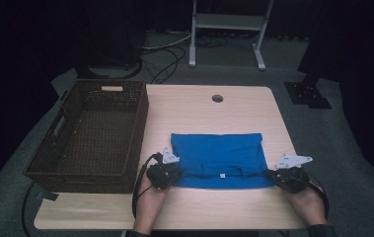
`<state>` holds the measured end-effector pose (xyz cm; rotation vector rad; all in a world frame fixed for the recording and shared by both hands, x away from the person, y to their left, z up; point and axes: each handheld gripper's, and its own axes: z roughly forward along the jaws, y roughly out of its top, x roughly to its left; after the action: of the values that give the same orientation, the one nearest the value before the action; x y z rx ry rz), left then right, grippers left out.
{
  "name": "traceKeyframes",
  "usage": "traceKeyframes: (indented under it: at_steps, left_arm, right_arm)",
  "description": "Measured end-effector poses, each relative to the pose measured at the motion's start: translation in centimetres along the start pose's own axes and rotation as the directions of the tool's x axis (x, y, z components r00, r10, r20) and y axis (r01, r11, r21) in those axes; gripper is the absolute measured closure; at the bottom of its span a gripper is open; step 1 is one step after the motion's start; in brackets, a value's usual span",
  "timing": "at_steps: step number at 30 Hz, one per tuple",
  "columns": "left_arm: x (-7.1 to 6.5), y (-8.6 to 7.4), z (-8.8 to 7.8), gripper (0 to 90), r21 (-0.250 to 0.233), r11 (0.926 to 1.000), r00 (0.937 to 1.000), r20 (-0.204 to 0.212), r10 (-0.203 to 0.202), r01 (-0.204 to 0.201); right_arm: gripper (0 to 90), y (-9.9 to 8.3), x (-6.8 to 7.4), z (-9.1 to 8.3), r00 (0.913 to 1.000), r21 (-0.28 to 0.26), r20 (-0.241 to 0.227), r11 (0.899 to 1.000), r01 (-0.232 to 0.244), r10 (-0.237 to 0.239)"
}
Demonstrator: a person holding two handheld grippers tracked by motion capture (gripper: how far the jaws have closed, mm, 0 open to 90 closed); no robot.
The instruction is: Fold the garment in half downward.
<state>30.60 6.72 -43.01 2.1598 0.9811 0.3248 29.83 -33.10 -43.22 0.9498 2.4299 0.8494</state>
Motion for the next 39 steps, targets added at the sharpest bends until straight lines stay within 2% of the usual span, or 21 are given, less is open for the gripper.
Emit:
traceKeyframes:
  at_steps: [11, 18, 20, 25, 29, 32, 34, 39]
  left_arm:
    - [-0.07, -0.06, -0.02, 85.9, 0.001, 1.0, 0.9997, 0.023, -0.006, 0.006]
    - [-0.01, -0.11, 0.01, 78.4, -0.001, 1.0, 0.9992, 0.039, -0.007, 0.008]
    - [-0.08, -0.09, 0.08, 67.8, 0.01, 0.9999, 0.9996, 0.026, -0.007, 0.007]
    - [-0.24, -0.1, 0.05, 47.4, -0.002, 0.9999, 0.9989, 0.044, -0.014, 0.015]
    - [-0.24, 0.05, -0.19, 29.9, -0.028, 0.9995, 0.998, 0.062, -0.013, 0.015]
    - [-0.31, 0.21, -0.39, 16.4, -0.035, 0.9994, 0.9991, 0.041, -0.008, 0.009]
    - [-0.41, 0.33, -0.21, 2.2, -0.007, 1.0, 0.9997, 0.024, -0.002, 0.002]
    - [-0.56, 0.46, -0.58, 0.0, -0.034, 0.9994, 0.9997, 0.025, 0.007, -0.006]
  right_arm:
    - [88.1, 0.01, -0.13, 0.04, 0.9998, 0.002, 0.018, 1.0, 0.002, -0.002]
    - [84.8, -0.07, -0.2, 0.02, 0.9999, -0.004, 0.013, 1.0, -0.011, 0.011]
    - [78.7, -0.13, -0.27, -0.08, 0.9999, -0.006, 0.011, 1.0, -0.008, 0.008]
    - [51.7, -0.32, -0.45, -0.2, 0.9992, -0.03, -0.034, 0.999, -0.024, 0.023]
    - [29.5, -0.17, -0.64, -0.18, 0.9947, -0.073, -0.101, 0.997, -0.026, 0.018]
    - [14.6, -0.07, -0.7, -0.24, 0.9914, -0.11, -0.13, 0.993, -0.034, 0.02]
    - [3.8, -0.02, -0.73, -0.2, 0.9911, -0.135, -0.132, 0.99, -0.035, 0.017]
    - [0.0, 0.13, -0.74, -0.28, 0.9882, -0.174, -0.153, 0.984, -0.035, 0.008]
